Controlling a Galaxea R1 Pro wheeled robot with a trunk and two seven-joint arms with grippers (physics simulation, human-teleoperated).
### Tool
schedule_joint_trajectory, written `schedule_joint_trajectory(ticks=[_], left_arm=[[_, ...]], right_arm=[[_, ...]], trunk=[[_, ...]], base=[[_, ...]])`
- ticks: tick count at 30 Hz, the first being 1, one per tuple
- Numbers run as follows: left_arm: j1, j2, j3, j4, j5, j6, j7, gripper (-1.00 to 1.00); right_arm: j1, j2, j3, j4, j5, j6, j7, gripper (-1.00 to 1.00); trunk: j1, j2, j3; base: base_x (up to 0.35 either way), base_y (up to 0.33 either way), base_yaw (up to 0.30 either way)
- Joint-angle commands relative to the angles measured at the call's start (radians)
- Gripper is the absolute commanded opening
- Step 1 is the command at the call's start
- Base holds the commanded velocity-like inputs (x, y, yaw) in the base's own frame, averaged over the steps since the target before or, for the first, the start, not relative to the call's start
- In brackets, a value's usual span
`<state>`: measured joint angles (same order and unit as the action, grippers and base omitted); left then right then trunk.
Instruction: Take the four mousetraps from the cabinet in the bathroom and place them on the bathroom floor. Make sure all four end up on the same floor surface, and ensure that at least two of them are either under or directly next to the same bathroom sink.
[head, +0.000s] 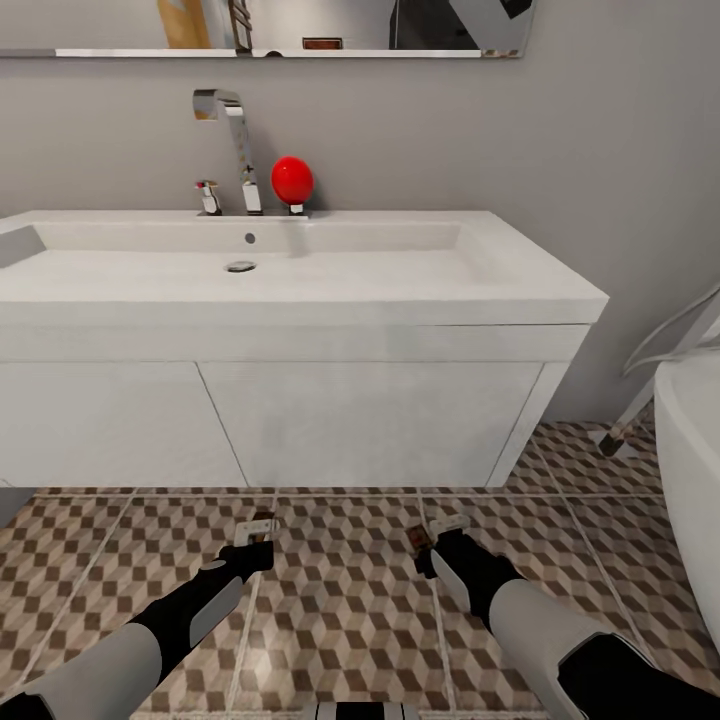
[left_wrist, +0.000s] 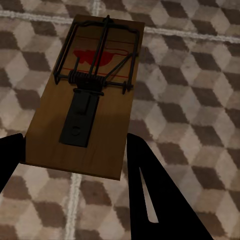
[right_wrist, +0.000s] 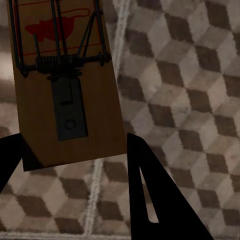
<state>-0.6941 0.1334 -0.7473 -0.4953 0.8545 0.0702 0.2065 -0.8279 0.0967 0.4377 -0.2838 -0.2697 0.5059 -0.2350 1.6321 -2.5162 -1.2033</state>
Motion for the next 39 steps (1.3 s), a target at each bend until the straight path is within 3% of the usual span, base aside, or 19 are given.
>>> schedule_joint_trajectory(ticks=[1,14,23,30,39], left_arm=[[-0.001,0.002,-0.009,-0.003,0.003,0.003,0.009,-1.00],[-0.001,-0.001,-0.013,0.001,0.003,0.006,0.008,-1.00],[-0.001,-0.025,-0.014,0.052,0.012,0.018,0.010,-1.00],[-0.001,-0.066,-0.014,0.116,0.008,0.010,0.010,-1.00],[-0.001,-0.072,-0.014,0.119,0.005,0.007,0.011,-1.00]], right_arm=[[0.000,-0.001,0.007,-0.002,-0.014,0.004,-0.007,-1.00],[0.000,-0.003,0.004,-0.002,-0.016,0.003,-0.009,-1.00],[0.000,0.004,0.003,0.010,-0.018,-0.008,-0.010,-1.00],[0.000,0.004,0.003,0.015,-0.018,-0.009,-0.010,-1.00],[0.000,0.005,0.003,0.015,-0.016,-0.010,-0.010,-1.00]], trunk=[[0.000,0.000,-0.001],[0.000,0.000,-0.001],[0.000,0.000,-0.001],[0.000,0.000,-0.001],[0.000,-0.001,-0.005]], base=[[0.007,0.000,0.001],[0.202,0.000,0.000],[0.012,0.000,0.000],[0.000,0.000,0.000],[0.000,0.000,0.000]])
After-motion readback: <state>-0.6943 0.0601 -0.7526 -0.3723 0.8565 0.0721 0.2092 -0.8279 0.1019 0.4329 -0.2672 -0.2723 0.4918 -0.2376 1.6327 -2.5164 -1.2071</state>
